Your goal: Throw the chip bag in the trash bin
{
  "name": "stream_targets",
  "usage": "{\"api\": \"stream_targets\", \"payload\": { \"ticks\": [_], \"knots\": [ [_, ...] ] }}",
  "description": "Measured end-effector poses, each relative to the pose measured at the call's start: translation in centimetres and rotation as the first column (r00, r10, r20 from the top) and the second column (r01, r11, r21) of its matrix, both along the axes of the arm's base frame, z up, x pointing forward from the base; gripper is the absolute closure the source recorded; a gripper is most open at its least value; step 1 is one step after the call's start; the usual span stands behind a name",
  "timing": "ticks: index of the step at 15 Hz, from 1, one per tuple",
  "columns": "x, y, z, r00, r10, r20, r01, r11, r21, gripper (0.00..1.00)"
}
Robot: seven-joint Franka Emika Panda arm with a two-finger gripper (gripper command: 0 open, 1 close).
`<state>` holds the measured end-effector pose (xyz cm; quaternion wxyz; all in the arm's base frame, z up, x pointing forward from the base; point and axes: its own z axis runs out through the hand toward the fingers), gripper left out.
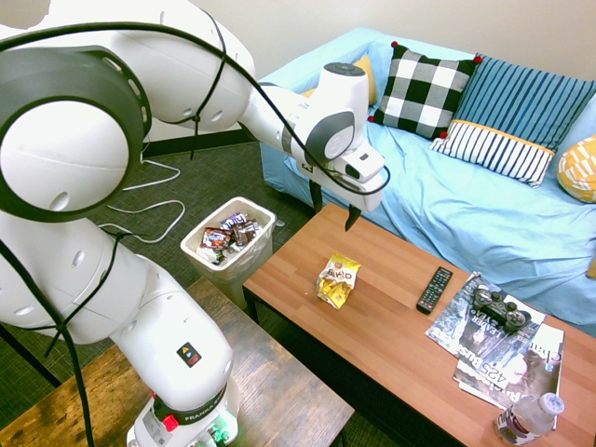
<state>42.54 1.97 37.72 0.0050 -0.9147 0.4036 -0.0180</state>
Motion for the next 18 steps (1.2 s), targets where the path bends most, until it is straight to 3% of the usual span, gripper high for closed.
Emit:
{"api": "stream_targets", "payload": {
  "ticks": [3,6,13,18],
  "knots": [
    [0.4,0.2,-0.5,1.000,-0.005,0.007,0.005,1.000,0.010,0.00],
    [1.7,0.8,-3.9,1.000,0.003,-0.014,-0.003,1.000,0.015,0.00],
    [5.3,4.7,-13.2,0.994,0.002,-0.110,-0.002,1.000,0.002,0.00],
    [7.4,5.3,-19.5,0.982,-0.063,-0.177,0.054,0.997,-0.058,0.00]
  ]
}}
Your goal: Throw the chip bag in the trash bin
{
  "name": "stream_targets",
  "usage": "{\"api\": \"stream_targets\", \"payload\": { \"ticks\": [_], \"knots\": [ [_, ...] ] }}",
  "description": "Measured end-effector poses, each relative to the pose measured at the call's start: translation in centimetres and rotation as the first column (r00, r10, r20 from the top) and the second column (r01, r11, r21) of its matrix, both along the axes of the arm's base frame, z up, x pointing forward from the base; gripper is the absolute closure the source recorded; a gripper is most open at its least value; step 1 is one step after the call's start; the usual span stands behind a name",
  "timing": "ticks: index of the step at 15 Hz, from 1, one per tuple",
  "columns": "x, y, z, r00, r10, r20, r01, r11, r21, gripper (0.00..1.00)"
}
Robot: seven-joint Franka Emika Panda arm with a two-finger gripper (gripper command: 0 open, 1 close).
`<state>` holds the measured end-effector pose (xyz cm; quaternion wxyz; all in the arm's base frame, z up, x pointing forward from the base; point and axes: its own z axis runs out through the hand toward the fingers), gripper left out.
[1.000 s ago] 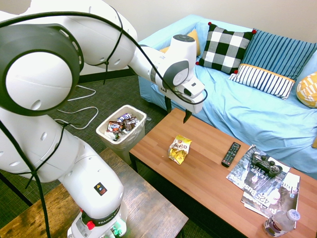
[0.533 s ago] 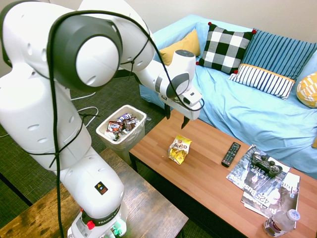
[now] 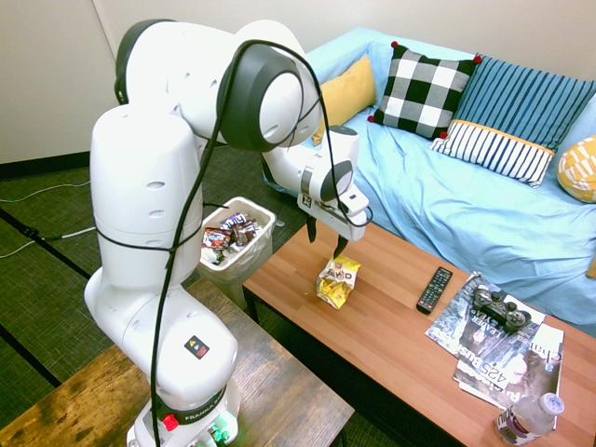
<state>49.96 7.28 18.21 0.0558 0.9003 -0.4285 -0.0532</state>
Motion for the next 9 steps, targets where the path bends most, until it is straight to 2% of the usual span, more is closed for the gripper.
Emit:
{"api": "stream_targets", "payload": {
  "ticks": [4,5,9],
  "knots": [
    [0.7,-0.1,-3.2,0.999,-0.041,-0.029,0.040,0.998,-0.044,0.00],
    [0.8,-0.3,-3.9,0.998,-0.051,-0.030,0.049,0.997,-0.058,1.00],
    [1.3,-1.4,-5.8,0.995,-0.094,-0.027,0.091,0.991,-0.096,1.00]
  ]
}}
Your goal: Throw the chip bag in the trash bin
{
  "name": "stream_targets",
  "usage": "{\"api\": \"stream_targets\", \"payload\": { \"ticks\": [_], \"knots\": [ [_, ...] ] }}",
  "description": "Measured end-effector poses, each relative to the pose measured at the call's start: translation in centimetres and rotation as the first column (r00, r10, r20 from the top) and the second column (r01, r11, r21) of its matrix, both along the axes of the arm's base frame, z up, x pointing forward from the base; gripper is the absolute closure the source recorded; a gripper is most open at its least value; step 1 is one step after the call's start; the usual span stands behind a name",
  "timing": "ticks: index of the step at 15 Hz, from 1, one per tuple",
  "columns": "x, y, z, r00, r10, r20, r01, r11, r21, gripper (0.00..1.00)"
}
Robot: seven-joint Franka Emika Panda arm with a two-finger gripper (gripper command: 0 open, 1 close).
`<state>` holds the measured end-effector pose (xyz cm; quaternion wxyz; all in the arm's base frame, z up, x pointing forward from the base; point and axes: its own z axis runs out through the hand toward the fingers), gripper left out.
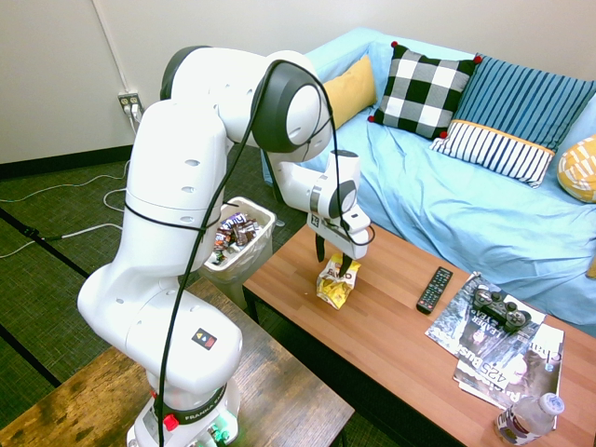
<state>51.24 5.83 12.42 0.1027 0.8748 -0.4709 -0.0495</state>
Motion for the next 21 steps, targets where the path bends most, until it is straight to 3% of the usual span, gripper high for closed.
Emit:
{"api": "stream_targets", "payload": {
  "ticks": [15,21],
  "knots": [
    [0.7,-1.3,-0.1,0.999,-0.023,0.032,0.023,1.000,-0.015,1.00],
    [0.6,-2.7,0.7,0.997,-0.029,0.076,0.031,0.999,-0.020,1.00]
  ]
}}
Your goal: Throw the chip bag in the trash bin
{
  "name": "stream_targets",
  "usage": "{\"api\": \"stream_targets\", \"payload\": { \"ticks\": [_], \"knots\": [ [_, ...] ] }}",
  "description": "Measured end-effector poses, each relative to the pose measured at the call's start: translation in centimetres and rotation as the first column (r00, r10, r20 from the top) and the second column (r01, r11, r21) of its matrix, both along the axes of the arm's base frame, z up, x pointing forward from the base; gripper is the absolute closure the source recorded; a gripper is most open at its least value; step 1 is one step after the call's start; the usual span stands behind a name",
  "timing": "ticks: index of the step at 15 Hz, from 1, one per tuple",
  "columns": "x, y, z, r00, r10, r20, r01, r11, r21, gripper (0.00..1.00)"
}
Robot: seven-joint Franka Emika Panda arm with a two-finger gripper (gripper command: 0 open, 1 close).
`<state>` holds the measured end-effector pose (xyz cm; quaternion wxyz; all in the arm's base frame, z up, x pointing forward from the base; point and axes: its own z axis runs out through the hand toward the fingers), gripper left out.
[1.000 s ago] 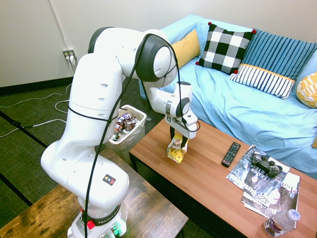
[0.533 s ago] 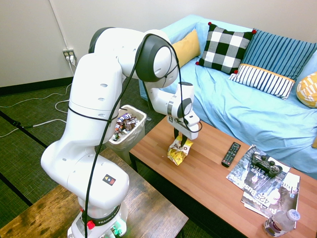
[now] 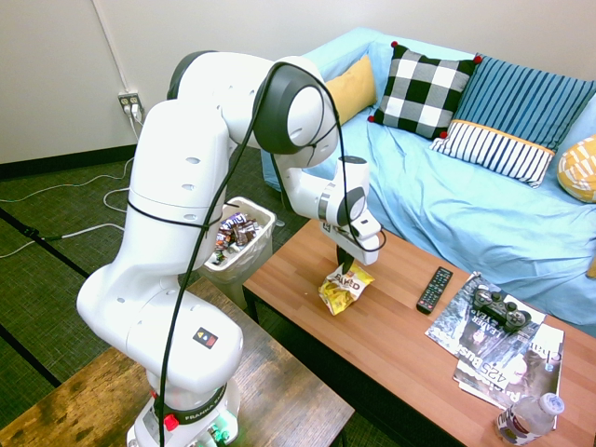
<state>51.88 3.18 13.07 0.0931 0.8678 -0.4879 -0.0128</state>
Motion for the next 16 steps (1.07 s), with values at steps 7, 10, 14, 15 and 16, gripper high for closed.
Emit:
{"api": "stream_targets", "payload": {
  "ticks": [7,10,14,15,16],
  "knots": [
    [0.4,6.6,8.6,0.977,0.136,0.164,-0.139,0.990,0.008,1.00],
    [0.5,13.9,11.5,0.958,0.216,0.188,-0.217,0.976,-0.015,1.00],
    [0.5,25.4,12.9,0.923,0.338,0.185,-0.339,0.940,-0.026,1.00],
    [0.1,28.5,12.7,0.913,0.366,0.181,-0.366,0.930,-0.038,1.00],
    [-0.3,31.4,12.4,0.903,0.391,0.176,-0.390,0.920,-0.043,1.00]
  ]
}}
